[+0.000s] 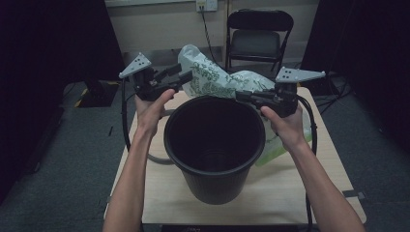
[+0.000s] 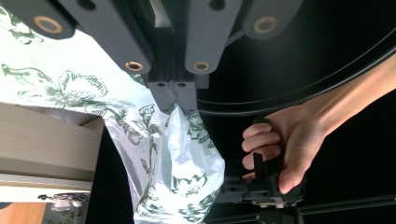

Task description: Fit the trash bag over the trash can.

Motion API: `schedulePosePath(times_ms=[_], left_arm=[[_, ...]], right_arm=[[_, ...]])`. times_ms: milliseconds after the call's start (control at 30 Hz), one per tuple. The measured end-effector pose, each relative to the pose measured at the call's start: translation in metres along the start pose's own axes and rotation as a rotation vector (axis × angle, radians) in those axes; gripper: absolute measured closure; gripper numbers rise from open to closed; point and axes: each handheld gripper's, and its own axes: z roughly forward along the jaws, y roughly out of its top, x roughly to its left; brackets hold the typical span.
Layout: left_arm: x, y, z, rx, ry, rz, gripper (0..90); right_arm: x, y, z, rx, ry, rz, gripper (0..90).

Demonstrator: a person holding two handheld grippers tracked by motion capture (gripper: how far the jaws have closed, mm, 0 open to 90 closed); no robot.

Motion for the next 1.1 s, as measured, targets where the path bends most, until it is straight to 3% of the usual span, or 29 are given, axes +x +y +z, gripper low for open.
schedulePosePath(times_ms=[67,233,300,367,400,500,600,700,800,933,1100], left_arm=[[0.002,0.002,0.001,0.011,0.014,0.014,25.8],[0.001,0.006,0.0,-0.011,-0.019,0.022,21.3],[0.0,0.006,0.001,0.008,-0.064,0.042,33.9],[-0.005,0.006,0.002,0.024,-0.083,0.081,56.9],[-0.007,0.006,0.001,0.022,-0.099,0.079,69.4],[-0.015,0.008,-0.003,-0.015,-0.161,0.074,88.9],[-0.024,0.009,-0.006,-0.011,-0.163,0.089,90.0],[-0.041,0.007,-0.014,-0.007,-0.17,0.13,90.0],[-0.048,0.002,-0.026,-0.018,-0.167,0.131,90.0],[-0.056,-0.006,-0.04,-0.019,-0.181,0.128,90.0],[-0.067,-0.014,-0.047,-0.013,-0.203,0.137,90.0]], right_arm=[[0.002,-0.002,0.0,0.006,0.006,-0.006,90.0],[0.003,-0.007,-0.001,0.027,-0.002,-0.022,90.0],[0.001,-0.008,-0.002,0.029,-0.007,-0.017,90.0],[0.0,-0.009,-0.002,0.025,-0.008,-0.012,90.0],[0.0,-0.009,-0.002,0.021,-0.009,-0.015,90.0],[0.0,-0.008,-0.003,0.013,-0.016,-0.013,90.0],[-0.001,-0.006,-0.005,0.0,-0.023,-0.01,90.0],[0.001,-0.006,-0.007,0.001,-0.025,-0.014,89.8],[0.001,-0.011,-0.01,0.011,-0.037,-0.01,85.6],[0.0,-0.019,-0.018,0.021,-0.046,-0.008,90.0],[0.002,-0.024,-0.026,0.018,-0.052,-0.006,86.9]])
